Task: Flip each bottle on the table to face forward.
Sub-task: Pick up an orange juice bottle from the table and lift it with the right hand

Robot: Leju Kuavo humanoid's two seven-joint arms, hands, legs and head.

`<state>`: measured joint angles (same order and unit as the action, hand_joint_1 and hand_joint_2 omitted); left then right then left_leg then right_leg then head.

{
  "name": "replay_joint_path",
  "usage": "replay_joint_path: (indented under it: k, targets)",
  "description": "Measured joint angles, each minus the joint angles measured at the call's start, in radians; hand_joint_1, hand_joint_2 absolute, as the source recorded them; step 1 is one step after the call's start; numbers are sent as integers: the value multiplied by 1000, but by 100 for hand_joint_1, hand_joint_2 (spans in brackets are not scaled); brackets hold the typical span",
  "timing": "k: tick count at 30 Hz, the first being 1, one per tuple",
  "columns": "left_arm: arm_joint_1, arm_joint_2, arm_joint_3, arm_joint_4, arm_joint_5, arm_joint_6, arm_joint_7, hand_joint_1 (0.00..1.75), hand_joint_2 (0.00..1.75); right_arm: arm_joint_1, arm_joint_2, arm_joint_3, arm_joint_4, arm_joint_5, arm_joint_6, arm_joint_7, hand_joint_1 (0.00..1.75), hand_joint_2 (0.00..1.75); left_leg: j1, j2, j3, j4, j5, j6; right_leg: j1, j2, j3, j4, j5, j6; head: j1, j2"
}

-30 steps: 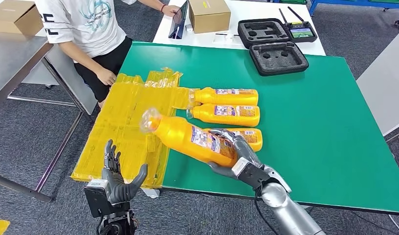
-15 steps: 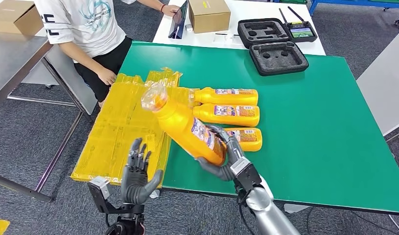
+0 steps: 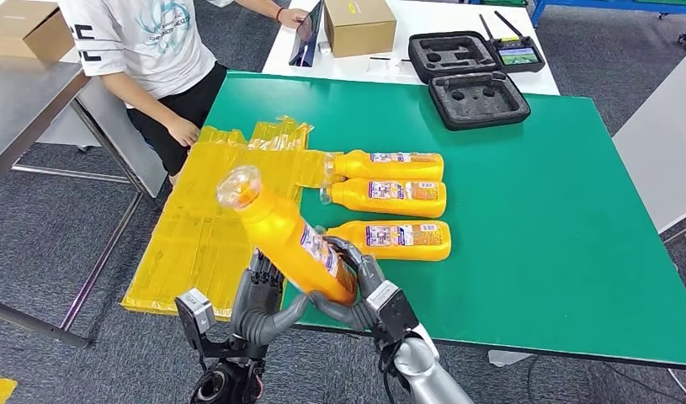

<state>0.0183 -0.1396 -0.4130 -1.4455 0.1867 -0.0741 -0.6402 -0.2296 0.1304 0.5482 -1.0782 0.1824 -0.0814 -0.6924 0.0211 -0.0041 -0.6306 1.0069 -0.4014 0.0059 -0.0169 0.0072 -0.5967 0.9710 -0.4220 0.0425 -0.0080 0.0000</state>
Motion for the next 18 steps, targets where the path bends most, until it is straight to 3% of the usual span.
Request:
replay_joint_path:
  k: [18]
  targets:
    - [-36, -3, 20, 112, 42, 1, 0, 0, 175, -10, 65, 40, 98, 40, 84, 26, 175, 175, 0, 0, 0, 0, 0, 0, 0, 0, 0, 0, 0, 0, 0, 0]
